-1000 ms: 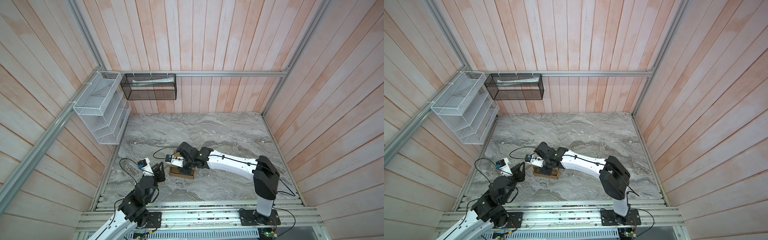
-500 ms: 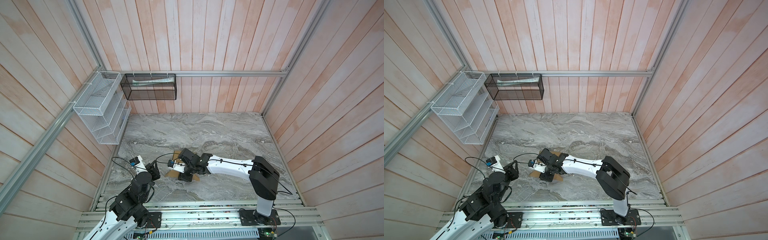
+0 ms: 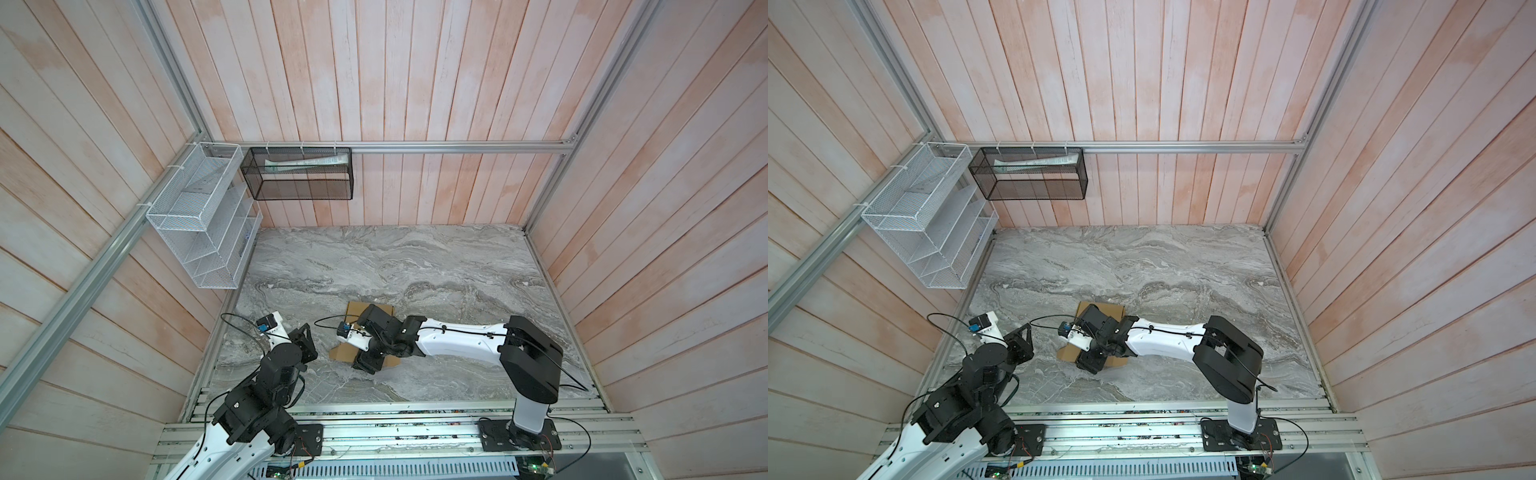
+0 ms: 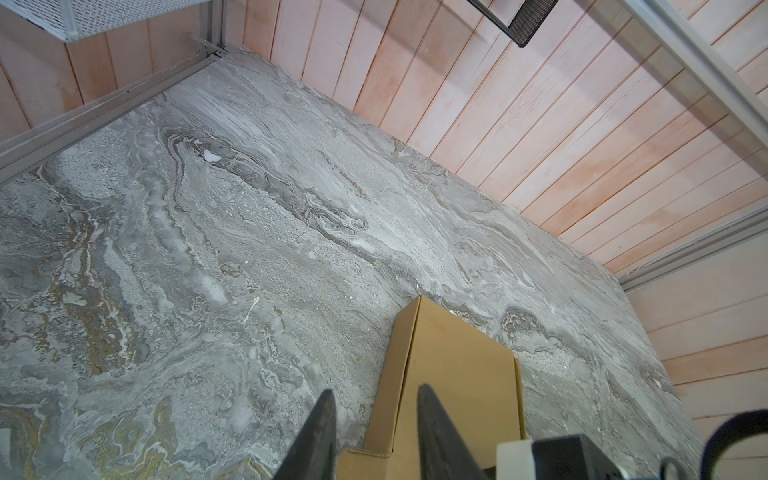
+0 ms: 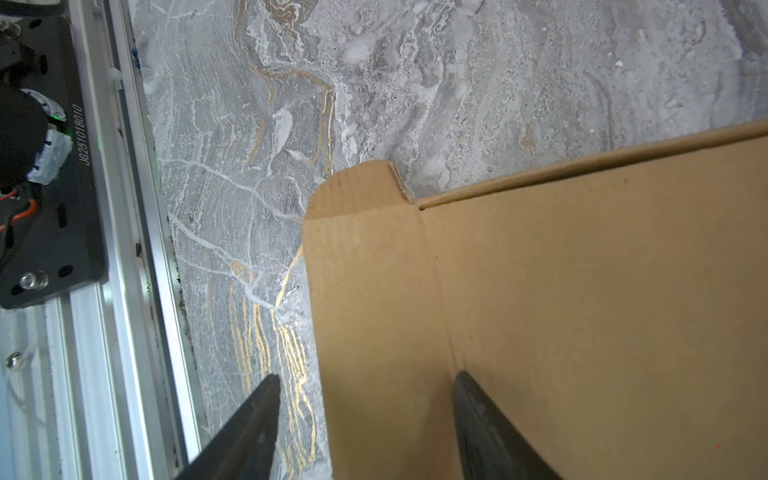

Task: Fold the paper box

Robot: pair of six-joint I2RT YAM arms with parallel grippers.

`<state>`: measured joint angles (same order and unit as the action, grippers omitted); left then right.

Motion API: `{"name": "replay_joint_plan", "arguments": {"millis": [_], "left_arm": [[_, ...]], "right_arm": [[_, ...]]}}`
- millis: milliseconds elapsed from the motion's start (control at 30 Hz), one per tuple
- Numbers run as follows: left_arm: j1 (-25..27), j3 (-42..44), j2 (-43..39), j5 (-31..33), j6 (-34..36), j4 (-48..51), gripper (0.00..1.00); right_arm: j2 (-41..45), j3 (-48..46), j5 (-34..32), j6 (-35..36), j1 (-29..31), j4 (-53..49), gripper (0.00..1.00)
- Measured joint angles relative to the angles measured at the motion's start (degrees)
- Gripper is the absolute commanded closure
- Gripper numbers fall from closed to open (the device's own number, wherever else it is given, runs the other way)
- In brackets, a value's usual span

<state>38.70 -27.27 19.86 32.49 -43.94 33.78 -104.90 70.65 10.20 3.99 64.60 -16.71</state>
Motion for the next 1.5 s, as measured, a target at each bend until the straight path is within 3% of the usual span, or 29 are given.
{"name": "replay_joint_plan", "arguments": {"millis": [400, 567, 700, 967, 1500], "left_arm": [[0.0, -1.9, 5.5, -5.4, 3.2, -0.6, 0.61], [-0.5, -3.3, 10.1, -8.8, 7.7, -2.7, 0.58], [-4.6, -4.2, 15.8, -14.5, 11.8, -5.1, 0.58], [-13.4, -6.8, 26.5, -27.1, 16.9, -7.8, 0.58], [-19.1, -11.2, 46.7, -39.4, 23.1, -11.2, 0.64]], "right_arm": [[21.1, -6.9, -12.7, -13.6, 0.6, 0.2, 0.39], [25.1, -11.1, -17.3, -20.7, 0.1, 0.2, 0.39], [26.2, -12.2, -19.2, -25.2, -1.6, 0.0, 0.40], [29.7, -14.4, -18.5, -31.5, -8.7, 0.5, 0.47], [30.0, -20.7, -11.7, -34.5, -15.1, 5.9, 0.54]]}}
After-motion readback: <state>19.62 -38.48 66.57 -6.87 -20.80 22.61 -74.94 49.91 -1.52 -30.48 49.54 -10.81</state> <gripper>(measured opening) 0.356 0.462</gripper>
